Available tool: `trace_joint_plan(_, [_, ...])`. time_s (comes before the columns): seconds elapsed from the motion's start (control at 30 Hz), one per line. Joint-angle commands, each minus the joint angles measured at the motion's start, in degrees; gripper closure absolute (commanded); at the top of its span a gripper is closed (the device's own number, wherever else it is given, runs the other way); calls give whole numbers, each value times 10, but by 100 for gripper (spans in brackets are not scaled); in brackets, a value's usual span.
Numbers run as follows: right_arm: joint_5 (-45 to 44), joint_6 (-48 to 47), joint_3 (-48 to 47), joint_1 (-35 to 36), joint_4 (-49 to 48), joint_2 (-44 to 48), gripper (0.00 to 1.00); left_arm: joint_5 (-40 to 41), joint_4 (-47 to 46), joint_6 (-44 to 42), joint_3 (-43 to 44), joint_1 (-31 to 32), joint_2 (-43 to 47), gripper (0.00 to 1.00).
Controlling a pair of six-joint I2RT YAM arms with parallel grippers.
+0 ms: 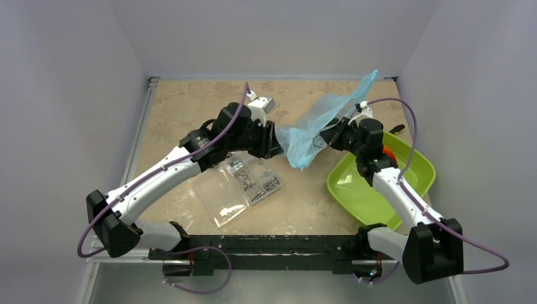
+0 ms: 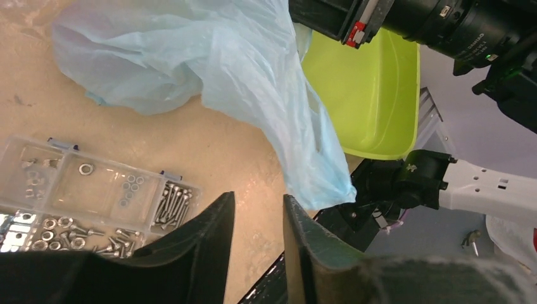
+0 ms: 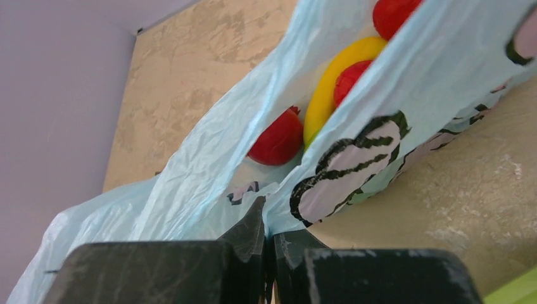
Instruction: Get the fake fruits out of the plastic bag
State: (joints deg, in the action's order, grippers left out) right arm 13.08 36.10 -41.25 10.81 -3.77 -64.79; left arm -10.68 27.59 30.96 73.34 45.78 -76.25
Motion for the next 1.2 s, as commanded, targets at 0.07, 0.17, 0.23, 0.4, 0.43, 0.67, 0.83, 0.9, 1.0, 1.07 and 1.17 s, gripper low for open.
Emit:
trace_joint_plan(0.07, [79, -44, 19, 6, -70, 22, 100, 25, 40, -87, 111, 0, -5, 42])
trace_joint_plan(0.17, [83, -47, 26, 7, -68, 28, 100, 39, 40, -113, 176, 1, -46, 25])
trace_joint_plan(0.23, [85, -51, 24, 8, -61, 31, 100, 53, 28, -122, 208, 2, -77, 21])
trace_joint_plan(0.4, [92, -52, 25, 9, -56, 42, 100, 83, -55, -159, 236, 12, -150, 13])
trace_joint_plan(0.43, [92, -53, 25, 9, -54, 44, 100, 89, -53, -165, 251, 13, -169, 12])
trace_joint_plan(0.67, [89, -68, 22, 9, -35, 57, 100, 103, -2, -178, 380, 16, -315, 5])
trace_joint_plan(0.83, [89, -75, 22, 9, -25, 64, 100, 159, 20, -177, 423, 16, -377, 15])
trace_joint_plan(0.9, [89, -76, 23, 9, -23, 66, 100, 179, 36, -184, 442, 16, -393, 32])
trace_joint_plan(1.0, [88, -80, 24, 9, -20, 67, 100, 217, 43, -204, 466, 14, -404, 66])
trace_joint_plan(1.07, [86, -82, 24, 8, -19, 66, 100, 257, 53, -224, 491, 13, -409, 96])
trace_joint_plan(1.17, [86, -82, 26, 9, -15, 68, 100, 282, 56, -247, 513, 1, -400, 100])
